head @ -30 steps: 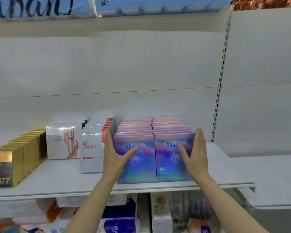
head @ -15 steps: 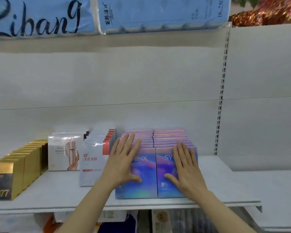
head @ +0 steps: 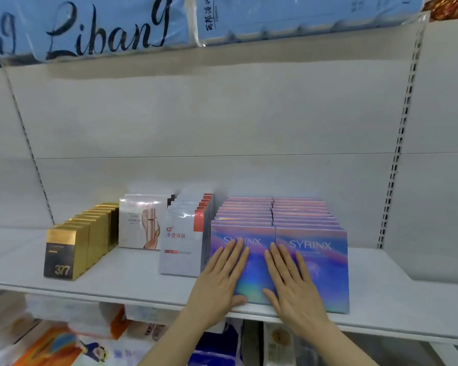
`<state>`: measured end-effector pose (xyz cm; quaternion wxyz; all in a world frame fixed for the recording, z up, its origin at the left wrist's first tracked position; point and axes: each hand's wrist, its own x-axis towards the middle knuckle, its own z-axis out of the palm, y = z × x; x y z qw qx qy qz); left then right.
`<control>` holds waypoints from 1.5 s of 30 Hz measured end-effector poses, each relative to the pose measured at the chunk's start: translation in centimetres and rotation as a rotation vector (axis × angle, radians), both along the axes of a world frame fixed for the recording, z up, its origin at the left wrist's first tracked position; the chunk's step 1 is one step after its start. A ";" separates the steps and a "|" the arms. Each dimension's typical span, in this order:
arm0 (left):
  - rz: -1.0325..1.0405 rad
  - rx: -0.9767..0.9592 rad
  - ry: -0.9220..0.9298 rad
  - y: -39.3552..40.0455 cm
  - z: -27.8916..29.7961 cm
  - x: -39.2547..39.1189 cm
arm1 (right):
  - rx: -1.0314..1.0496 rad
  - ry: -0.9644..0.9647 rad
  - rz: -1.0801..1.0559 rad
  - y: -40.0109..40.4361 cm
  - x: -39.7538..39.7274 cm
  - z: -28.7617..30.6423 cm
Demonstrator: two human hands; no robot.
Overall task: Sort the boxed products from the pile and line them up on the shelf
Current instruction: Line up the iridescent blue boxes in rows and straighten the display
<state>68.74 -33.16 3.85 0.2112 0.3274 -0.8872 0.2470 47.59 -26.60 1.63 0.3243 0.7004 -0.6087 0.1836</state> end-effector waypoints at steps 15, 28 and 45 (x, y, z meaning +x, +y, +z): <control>0.143 0.088 0.148 -3.4 0.4 8.3 | -0.037 -0.060 0.057 -1.5 9.9 1.9; -0.038 0.065 0.031 -14.0 1.7 13.8 | 0.138 -0.212 -0.105 -13.5 21.2 2.4; -0.080 -0.059 0.045 -17.1 0.6 12.5 | 0.139 -0.222 -0.182 -16.3 20.7 2.0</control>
